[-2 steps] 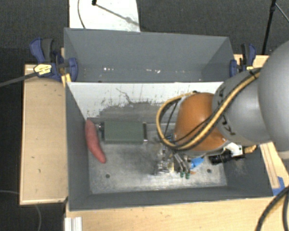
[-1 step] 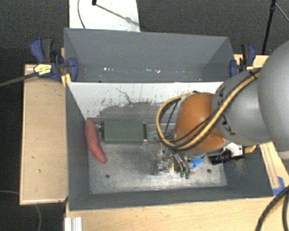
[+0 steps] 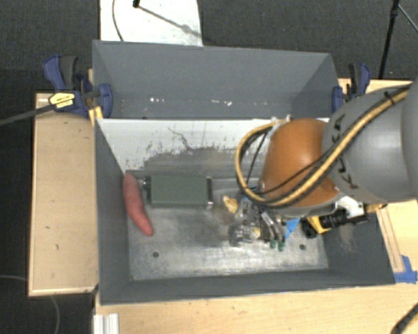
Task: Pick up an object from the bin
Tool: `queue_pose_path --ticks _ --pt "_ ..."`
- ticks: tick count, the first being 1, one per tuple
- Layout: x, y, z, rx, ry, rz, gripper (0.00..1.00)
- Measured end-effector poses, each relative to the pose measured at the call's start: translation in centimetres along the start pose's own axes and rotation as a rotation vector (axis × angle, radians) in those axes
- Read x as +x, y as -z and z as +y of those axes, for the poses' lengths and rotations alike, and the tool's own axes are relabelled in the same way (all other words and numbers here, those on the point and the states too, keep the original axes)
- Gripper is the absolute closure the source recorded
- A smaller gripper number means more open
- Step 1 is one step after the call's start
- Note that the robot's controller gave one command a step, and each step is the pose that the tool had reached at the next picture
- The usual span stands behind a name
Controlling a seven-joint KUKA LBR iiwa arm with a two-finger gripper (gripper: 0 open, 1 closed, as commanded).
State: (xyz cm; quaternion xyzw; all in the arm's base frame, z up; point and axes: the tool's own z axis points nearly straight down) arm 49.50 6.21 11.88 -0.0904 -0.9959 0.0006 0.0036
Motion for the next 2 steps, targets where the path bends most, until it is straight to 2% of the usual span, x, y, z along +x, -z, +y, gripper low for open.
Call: queue_pose_path --ticks 1,2 --pt "-0.2 3.7 -0.2 -0.004 -0.016 -0.012 1.00" --pt "0.1 8.2 -1.3 -0.001 -0.034 -0.001 1.00"
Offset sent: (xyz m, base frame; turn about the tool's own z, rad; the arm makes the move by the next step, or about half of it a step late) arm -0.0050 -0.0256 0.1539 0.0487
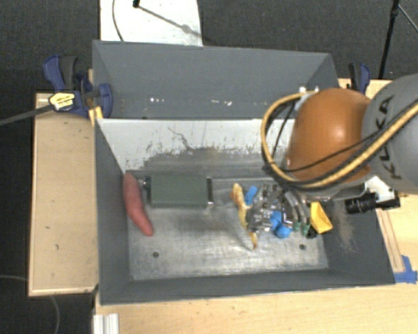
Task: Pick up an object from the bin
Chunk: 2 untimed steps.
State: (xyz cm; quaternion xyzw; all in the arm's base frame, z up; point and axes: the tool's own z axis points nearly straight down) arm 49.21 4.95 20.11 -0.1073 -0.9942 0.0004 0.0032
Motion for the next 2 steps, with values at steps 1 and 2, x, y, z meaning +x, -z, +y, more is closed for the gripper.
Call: queue_pose_path --ticks 1,2 --pt "-2.9 7.1 1.0 -0.002 0.023 -0.007 1.00" --pt "1.1 -4.1 -1.8 0.001 0.118 0.002 0.00"
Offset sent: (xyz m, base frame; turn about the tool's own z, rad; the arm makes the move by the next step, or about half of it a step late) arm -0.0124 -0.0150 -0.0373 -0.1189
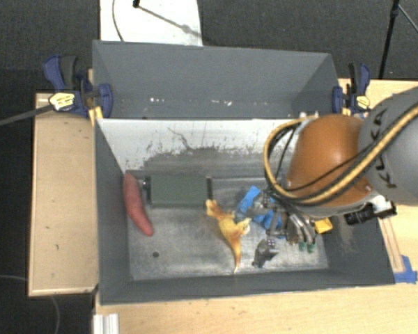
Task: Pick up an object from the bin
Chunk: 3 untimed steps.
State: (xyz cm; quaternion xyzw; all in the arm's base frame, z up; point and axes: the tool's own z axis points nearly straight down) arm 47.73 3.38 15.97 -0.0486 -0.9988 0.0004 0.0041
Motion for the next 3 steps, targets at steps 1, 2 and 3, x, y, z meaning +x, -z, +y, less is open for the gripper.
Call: queue_pose_path --ticks 1,2,3 --pt "-0.3 0.4 0.1 -0.002 -0.001 -0.010 0.00" --pt "-2.8 -8.4 0.6 -0.005 -0.200 0.001 1.00" --pt "-2.8 -8.5 0.6 -0.005 -0.201 0.001 1.00"
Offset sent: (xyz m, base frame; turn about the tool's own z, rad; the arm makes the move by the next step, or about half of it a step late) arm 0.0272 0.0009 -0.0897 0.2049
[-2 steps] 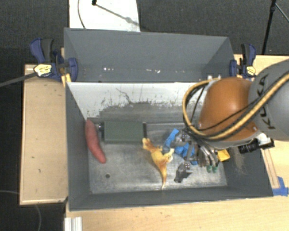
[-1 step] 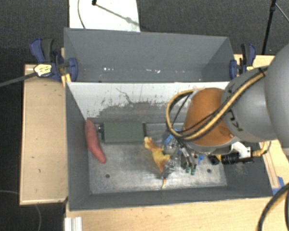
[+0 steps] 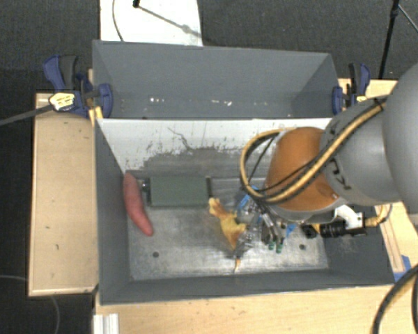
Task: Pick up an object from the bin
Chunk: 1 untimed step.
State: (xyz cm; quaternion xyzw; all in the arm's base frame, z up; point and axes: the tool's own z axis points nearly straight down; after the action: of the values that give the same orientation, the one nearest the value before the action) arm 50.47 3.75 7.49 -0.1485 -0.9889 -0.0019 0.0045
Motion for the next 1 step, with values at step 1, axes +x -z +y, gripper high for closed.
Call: queue_pose_path --ticks 1 --pt "0.03 16.71 1.06 0.000 -0.025 -0.015 1.00"
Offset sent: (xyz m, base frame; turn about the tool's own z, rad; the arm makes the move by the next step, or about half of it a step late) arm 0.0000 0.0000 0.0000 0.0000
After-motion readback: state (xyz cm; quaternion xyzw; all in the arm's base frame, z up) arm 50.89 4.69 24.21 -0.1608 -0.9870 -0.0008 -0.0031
